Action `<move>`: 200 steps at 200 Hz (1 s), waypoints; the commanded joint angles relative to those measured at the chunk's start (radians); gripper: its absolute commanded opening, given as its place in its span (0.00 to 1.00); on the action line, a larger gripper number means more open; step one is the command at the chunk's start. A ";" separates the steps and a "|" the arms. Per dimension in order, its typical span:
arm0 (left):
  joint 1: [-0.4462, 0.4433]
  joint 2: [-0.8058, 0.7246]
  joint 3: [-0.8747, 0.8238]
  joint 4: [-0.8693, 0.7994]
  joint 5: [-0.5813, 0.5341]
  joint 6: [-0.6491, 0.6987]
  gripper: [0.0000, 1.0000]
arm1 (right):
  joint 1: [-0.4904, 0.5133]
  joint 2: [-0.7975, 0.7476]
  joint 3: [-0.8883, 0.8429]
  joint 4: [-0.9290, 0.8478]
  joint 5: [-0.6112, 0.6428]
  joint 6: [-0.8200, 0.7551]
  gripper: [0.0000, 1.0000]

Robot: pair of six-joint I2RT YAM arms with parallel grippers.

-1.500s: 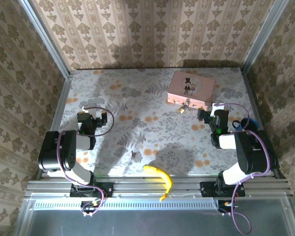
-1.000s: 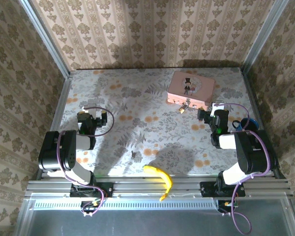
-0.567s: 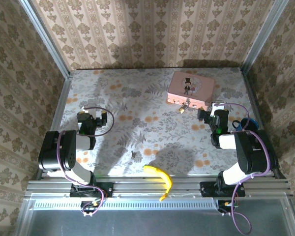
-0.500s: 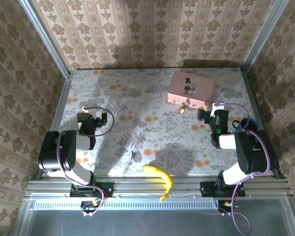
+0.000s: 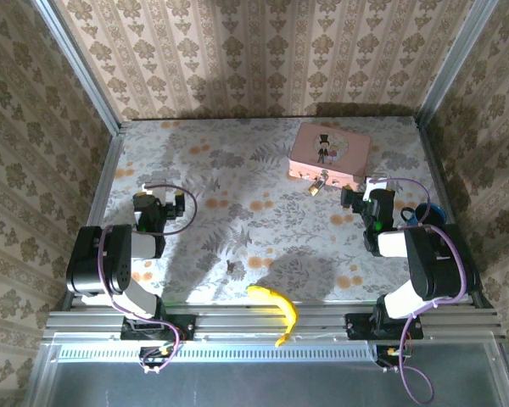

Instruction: Unlock a padlock with a key

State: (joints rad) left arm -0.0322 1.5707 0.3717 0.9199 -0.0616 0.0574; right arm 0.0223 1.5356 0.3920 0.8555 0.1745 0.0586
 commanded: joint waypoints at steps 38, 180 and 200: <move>0.000 -0.042 -0.030 0.082 -0.059 -0.007 1.00 | 0.028 -0.081 0.108 -0.243 0.038 -0.009 1.00; -0.503 -0.733 0.184 -1.382 -0.343 -0.703 1.00 | 0.205 -0.435 0.254 -0.894 0.347 0.239 1.00; -0.681 -0.711 0.194 -1.526 -0.382 -0.886 1.00 | 0.218 -0.478 0.260 -0.939 0.351 0.257 1.00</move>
State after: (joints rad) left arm -0.5545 0.8425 0.5503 -0.2626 -0.3519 -0.5182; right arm 0.2222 1.1095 0.6250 0.0376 0.4610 0.2478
